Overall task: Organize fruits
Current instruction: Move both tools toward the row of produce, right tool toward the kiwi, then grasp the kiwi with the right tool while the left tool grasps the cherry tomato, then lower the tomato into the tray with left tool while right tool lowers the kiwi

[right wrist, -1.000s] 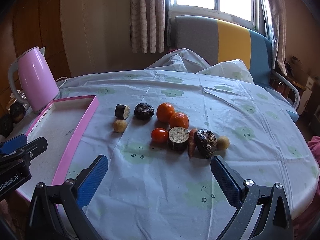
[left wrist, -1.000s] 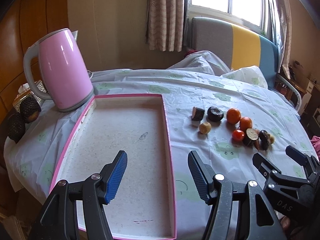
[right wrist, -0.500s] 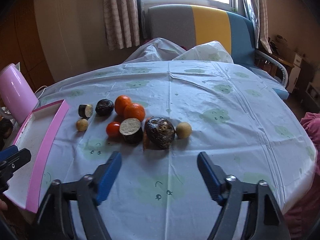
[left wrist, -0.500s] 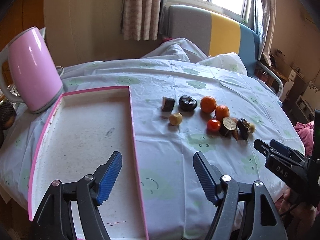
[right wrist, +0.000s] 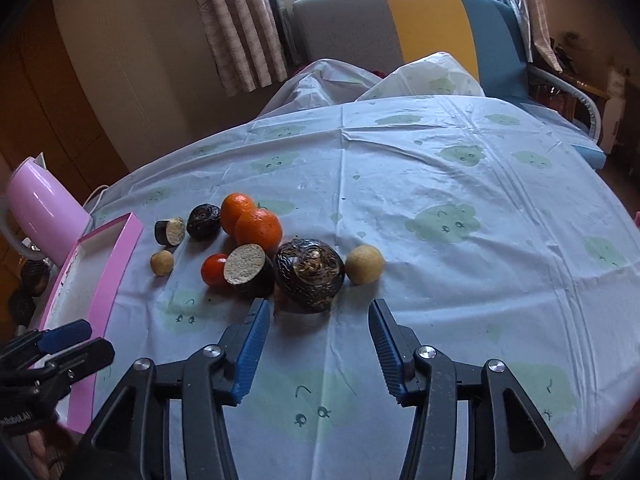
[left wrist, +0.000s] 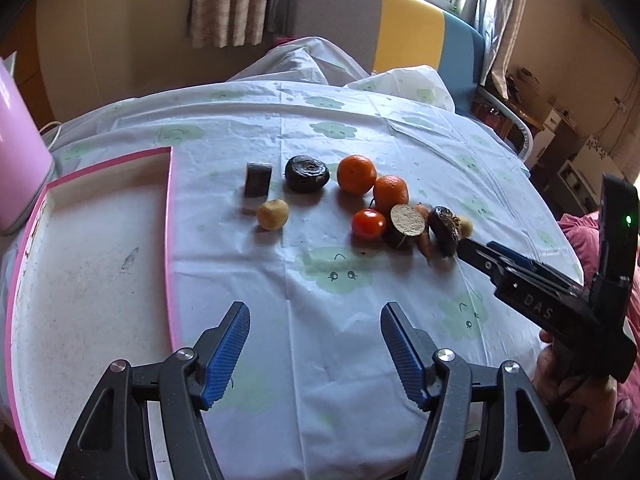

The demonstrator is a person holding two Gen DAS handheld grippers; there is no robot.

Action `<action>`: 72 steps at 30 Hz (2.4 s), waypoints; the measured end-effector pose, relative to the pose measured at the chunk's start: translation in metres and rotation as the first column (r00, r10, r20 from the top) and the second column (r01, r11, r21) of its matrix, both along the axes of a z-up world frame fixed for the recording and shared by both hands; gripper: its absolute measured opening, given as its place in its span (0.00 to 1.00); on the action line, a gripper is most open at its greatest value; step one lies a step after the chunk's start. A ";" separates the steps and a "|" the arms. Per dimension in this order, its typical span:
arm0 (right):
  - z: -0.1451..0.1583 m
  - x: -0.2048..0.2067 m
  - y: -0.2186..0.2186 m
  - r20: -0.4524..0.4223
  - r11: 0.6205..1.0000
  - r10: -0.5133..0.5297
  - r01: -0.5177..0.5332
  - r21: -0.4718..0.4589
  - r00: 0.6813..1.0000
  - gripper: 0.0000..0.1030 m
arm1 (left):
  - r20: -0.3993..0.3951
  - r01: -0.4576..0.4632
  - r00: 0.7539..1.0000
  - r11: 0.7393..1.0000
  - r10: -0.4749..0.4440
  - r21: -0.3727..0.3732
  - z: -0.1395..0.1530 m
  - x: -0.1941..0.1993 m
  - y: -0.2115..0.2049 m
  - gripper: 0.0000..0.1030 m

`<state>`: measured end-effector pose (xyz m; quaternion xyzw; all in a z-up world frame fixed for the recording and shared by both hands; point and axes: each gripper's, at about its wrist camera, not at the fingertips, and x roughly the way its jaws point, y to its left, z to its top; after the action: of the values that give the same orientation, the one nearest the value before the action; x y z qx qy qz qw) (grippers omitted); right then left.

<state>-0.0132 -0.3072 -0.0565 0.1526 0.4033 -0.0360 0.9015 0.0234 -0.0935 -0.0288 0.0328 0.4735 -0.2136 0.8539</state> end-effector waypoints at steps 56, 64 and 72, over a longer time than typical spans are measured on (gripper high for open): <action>-0.034 0.031 -0.039 0.032 0.998 -0.043 0.044 -0.043 0.999 0.25 | -0.015 0.075 0.997 0.997 -0.075 -0.015 -0.027 0.059 -0.064 0.27; -0.035 0.033 -0.038 0.023 0.998 -0.045 0.046 -0.038 0.999 0.25 | 0.041 -0.035 0.998 0.998 0.037 -0.056 0.010 0.046 -0.003 0.27; -0.033 0.036 -0.032 -0.002 0.994 -0.032 0.032 -0.106 0.999 0.25 | 0.067 -0.276 0.960 0.960 0.273 0.044 -0.001 0.047 0.095 0.28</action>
<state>0.0230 -0.3388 -0.0895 0.1108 0.3999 -0.0721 0.9070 0.0702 0.0016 -0.0296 -0.0039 0.4532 -0.0795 0.8879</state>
